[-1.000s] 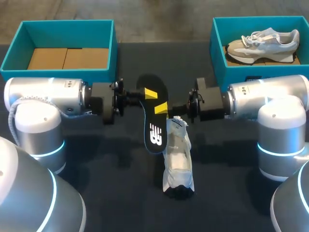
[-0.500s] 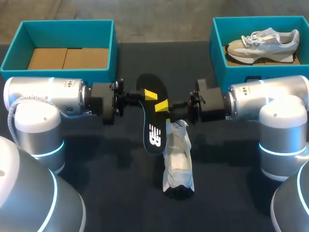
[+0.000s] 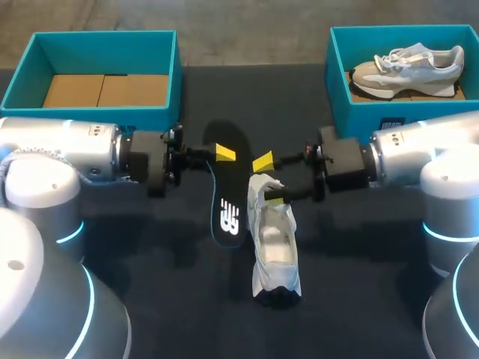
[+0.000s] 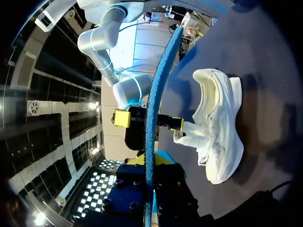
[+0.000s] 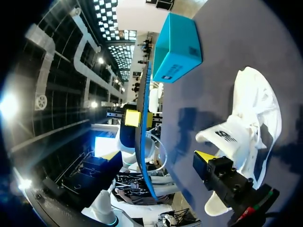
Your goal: Take the shoe out of the shoebox, open the shoe tongue, remove and reinsert the insole, then place the shoe into the shoebox
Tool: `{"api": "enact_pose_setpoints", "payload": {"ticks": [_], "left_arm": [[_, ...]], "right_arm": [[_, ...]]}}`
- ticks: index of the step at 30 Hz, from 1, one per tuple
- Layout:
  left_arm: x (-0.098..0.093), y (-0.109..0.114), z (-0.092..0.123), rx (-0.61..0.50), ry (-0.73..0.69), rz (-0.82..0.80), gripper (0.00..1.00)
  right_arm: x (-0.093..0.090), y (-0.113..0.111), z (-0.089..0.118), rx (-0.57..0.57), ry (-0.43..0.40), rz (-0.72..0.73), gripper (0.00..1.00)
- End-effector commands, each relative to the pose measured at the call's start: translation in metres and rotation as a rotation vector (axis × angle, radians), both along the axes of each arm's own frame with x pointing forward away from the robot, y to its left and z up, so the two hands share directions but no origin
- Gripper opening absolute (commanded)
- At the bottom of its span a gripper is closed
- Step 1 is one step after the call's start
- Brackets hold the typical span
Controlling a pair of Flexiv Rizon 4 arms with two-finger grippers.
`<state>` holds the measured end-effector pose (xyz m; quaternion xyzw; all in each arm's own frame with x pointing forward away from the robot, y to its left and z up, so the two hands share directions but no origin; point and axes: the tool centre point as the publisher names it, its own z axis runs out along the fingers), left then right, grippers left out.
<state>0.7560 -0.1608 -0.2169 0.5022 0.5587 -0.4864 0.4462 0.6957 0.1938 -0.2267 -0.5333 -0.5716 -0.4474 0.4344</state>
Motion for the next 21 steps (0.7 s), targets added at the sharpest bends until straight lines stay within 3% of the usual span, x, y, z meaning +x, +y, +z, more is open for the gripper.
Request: {"api": "enact_pose_setpoints", "payload": {"ticks": [1,9,17,21], "left_arm": [[-0.011,0.009,0.002,0.011,0.019,-0.004,0.00],[-0.039,0.013,0.005,0.031,0.086,-0.038,0.00],[-0.072,0.004,0.003,0.048,0.201,-0.078,0.00],[-0.086,-0.003,0.001,0.086,0.225,-0.086,0.00]], "right_arm": [[-0.018,-0.024,0.011,-0.033,0.004,0.005,1.00],[-0.040,-0.059,0.017,-0.132,0.001,0.044,1.00],[-0.061,-0.091,0.011,-0.205,-0.075,0.146,1.00],[-0.064,-0.095,0.009,-0.219,-0.081,0.187,1.00]]}}
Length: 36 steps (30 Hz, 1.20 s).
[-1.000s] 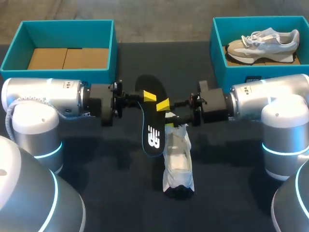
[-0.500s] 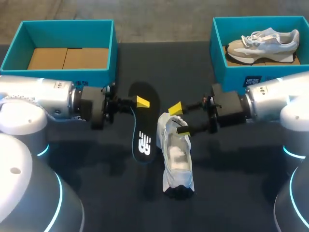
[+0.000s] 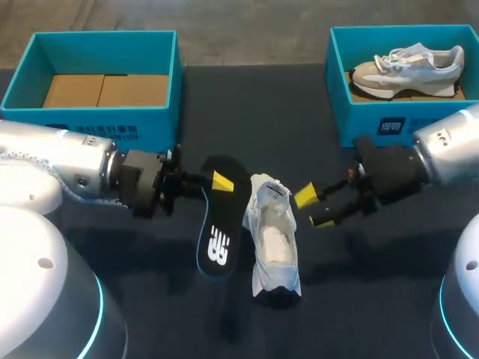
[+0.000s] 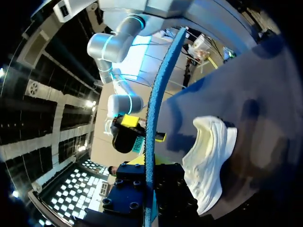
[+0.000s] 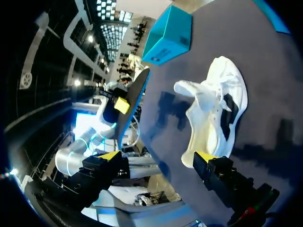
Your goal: Take the shoe out of the shoebox, open the shoe tongue, remove and reinsert the insole, then place the shoe into the shoebox
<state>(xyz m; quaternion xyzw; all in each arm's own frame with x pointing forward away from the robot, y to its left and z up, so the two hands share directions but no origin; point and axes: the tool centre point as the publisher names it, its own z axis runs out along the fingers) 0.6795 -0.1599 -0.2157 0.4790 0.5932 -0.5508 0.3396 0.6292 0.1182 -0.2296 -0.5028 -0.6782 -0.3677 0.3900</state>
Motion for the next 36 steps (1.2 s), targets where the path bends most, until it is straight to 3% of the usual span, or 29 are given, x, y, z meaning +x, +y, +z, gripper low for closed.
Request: {"api": "enact_pose_setpoints", "payload": {"ticks": [1,10,13,15,20,22,24,36], "left_arm": [[-0.010,-0.004,0.000,0.038,-0.015,0.010,0.00],[-0.010,-0.004,0.000,0.038,-0.015,0.010,0.00],[-0.019,-0.008,-0.002,0.024,0.014,0.013,0.00],[-0.026,-0.011,-0.002,0.020,0.026,0.007,0.00],[-0.041,-0.017,-0.004,0.016,0.071,0.005,0.00],[-0.046,-0.020,-0.005,-0.002,0.155,-0.001,0.00],[-0.048,-0.020,-0.006,-0.015,0.218,-0.011,0.00],[-0.049,-0.020,-0.006,0.002,0.227,-0.010,0.00]], "right_arm": [[0.003,-0.019,0.012,-0.012,0.004,0.007,1.00],[0.003,-0.019,0.012,-0.012,0.004,0.007,1.00],[-0.004,-0.027,0.012,0.033,-0.137,0.088,1.00],[-0.009,-0.035,0.009,0.005,-0.219,0.135,1.00],[-0.020,-0.051,0.001,-0.003,-0.341,0.192,1.00],[-0.024,-0.056,-0.004,-0.016,-0.387,0.232,1.00],[-0.026,-0.059,-0.014,-0.075,-0.386,0.257,1.00],[-0.026,-0.059,-0.014,-0.075,-0.386,0.257,1.00]]}}
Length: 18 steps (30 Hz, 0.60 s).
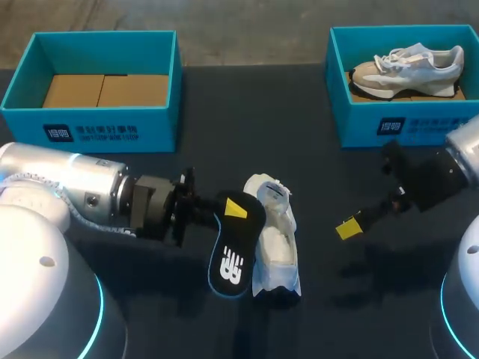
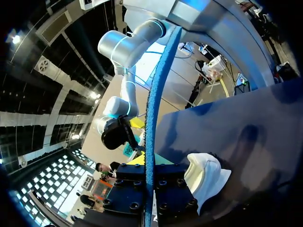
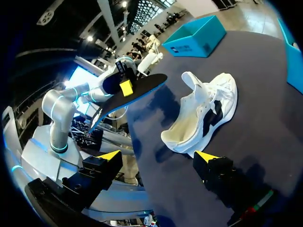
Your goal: Take the shoe out of the shoebox, open the shoe tongue, remove and reinsert the insole, then place the shoe into the shoebox
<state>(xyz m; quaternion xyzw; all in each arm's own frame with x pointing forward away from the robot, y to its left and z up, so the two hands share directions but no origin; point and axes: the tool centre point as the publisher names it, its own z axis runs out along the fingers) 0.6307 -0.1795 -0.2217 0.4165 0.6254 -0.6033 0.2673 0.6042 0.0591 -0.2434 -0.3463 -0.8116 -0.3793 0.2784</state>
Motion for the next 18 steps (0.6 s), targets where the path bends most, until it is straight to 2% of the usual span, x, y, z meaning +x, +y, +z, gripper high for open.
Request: {"api": "enact_pose_setpoints", "payload": {"ticks": [1,3,11,18], "left_arm": [[0.000,-0.001,0.000,0.002,0.000,0.000,0.00],[-0.001,-0.007,-0.004,-0.009,0.038,-0.002,0.00],[-0.011,-0.014,-0.009,-0.016,0.124,0.012,0.00],[-0.017,-0.019,-0.017,-0.039,0.218,0.001,0.00]], "right_arm": [[-0.001,0.000,0.000,-0.002,0.000,-0.001,1.00],[-0.002,0.008,0.002,-0.048,-0.086,0.048,1.00],[-0.014,0.008,-0.012,-0.130,-0.300,0.147,1.00],[-0.018,0.008,-0.033,-0.173,-0.384,0.197,1.00]]}}
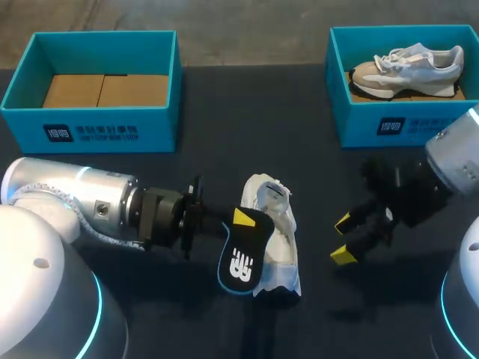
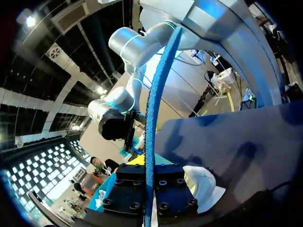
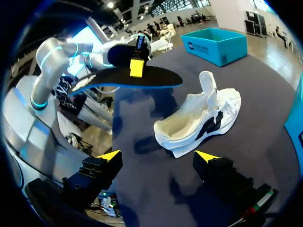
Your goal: Take the shoe out of the shoebox, open the shoe tongue, remove and reinsert the insole, then place the shoe into the shoebox
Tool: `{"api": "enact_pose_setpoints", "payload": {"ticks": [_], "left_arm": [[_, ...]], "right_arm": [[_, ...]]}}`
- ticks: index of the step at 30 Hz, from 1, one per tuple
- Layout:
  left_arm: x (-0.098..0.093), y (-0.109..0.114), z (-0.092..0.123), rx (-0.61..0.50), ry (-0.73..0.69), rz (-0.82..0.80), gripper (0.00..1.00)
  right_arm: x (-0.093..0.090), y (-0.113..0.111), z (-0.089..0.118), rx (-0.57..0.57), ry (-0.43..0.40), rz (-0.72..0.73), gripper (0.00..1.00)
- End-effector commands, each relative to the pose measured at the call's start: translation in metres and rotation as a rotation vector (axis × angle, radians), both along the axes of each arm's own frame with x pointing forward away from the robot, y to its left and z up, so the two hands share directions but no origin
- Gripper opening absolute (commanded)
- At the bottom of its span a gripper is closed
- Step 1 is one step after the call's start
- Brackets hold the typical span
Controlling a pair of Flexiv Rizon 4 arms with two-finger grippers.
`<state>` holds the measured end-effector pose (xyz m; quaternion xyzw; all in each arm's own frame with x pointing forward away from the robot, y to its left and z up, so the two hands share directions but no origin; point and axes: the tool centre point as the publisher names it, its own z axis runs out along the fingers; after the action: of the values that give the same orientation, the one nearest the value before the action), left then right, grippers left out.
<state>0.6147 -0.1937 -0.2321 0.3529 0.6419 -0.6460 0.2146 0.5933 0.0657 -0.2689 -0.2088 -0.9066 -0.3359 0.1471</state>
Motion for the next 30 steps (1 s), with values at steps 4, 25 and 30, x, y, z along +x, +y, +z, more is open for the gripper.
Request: {"api": "enact_pose_setpoints", "payload": {"ticks": [4,25,30], "left_arm": [[-0.002,-0.008,-0.014,-0.053,0.142,-0.020,0.00],[-0.017,-0.016,-0.020,-0.016,0.170,-0.004,0.00],[-0.024,-0.018,-0.022,-0.023,0.174,-0.002,0.00]], "right_arm": [[-0.009,0.004,-0.026,-0.132,-0.072,-0.095,1.00],[-0.015,0.008,-0.046,-0.169,-0.183,-0.060,1.00],[-0.017,0.008,-0.059,-0.190,-0.224,-0.037,1.00]]}}
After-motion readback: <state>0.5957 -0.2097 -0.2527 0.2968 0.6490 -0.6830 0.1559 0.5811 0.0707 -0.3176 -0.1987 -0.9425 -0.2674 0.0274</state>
